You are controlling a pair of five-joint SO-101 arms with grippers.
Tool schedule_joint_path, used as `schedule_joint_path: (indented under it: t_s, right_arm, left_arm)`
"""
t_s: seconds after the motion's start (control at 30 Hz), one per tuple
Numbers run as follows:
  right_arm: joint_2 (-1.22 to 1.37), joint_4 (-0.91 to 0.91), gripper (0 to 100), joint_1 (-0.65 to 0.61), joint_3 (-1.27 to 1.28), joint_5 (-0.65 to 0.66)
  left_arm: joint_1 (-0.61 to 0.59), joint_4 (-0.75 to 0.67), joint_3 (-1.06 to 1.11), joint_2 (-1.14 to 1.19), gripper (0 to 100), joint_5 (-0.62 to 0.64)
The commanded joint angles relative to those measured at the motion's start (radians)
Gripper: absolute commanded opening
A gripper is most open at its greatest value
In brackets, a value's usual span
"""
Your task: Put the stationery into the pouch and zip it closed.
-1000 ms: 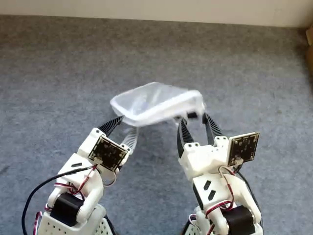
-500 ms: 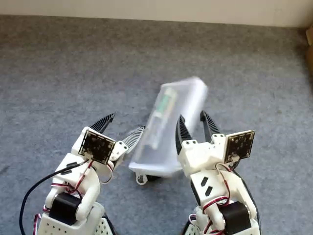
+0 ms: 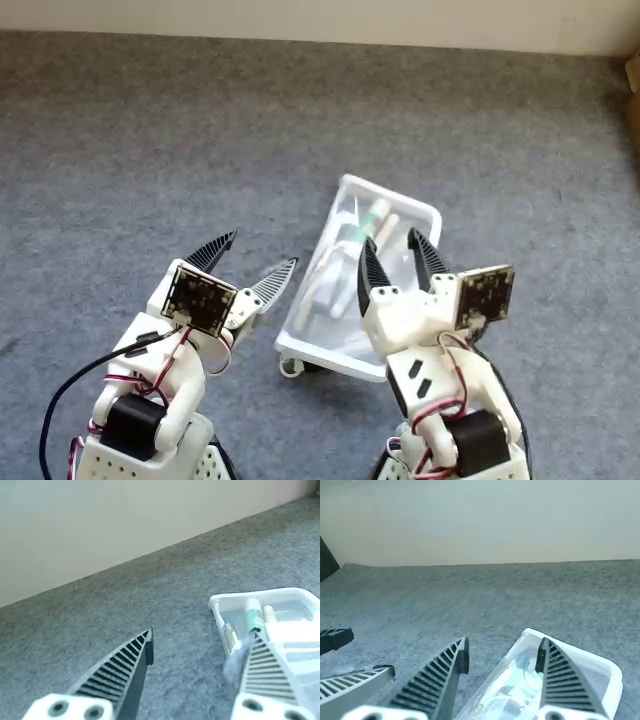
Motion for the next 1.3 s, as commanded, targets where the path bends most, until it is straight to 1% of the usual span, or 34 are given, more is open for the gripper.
schedule_joint_path:
  t_s: [0.0,0.1,0.17,0.27,0.37,0.43,0.5,0.77,0.9,1.07,1.17,1.27]
  right_arm:
    - [0.012,-0.090,20.9,-0.005,0.025,0.014]
    - [0.012,-0.108,20.9,-0.005,0.047,0.014]
    - [0.012,-0.108,20.9,-0.005,0.047,0.011]
    - [0.012,-0.108,19.7,-0.005,0.050,0.008]
    - [0.012,-0.111,12.2,-0.005,0.048,0.014]
    - [0.012,-0.111,8.0,-0.005,0.045,0.014]
    - [0.012,-0.111,5.9,-0.005,0.045,0.014]
    - [-0.031,-0.110,5.5,-0.005,0.045,0.012]
    - [-0.030,-0.110,5.5,-0.005,0.044,0.012]
    - [-0.031,-0.105,5.5,-0.004,0.053,0.012]
    - [-0.031,-0.105,5.5,0.031,0.058,0.008]
    - [-0.031,-0.104,5.5,0.122,0.090,0.008]
  left_arm:
    - [-0.016,-0.005,-0.028,-0.016,28,0.009]
    - [-0.016,-0.006,-0.028,-0.016,27,0.009]
    - [-0.016,-0.015,-0.027,-0.016,23,0.008]
    - [-0.016,-0.051,-0.021,-0.016,13,0.006]
    - [-0.013,-0.081,0.004,-0.016,1,0.006]
    - [-0.015,-0.118,0.027,-0.016,2,0.006]
    - [-0.015,-0.155,0.053,-0.016,1,0.006]
    - [-0.015,-0.334,0.137,-0.016,1,0.006]
    - [-0.016,-0.344,0.168,-0.016,1,0.006]
    - [-0.019,-0.347,0.278,-0.016,1,0.008]
    - [-0.084,-0.342,0.285,-0.016,1,0.009]
    - [-0.168,-0.342,0.285,-0.016,1,0.009]
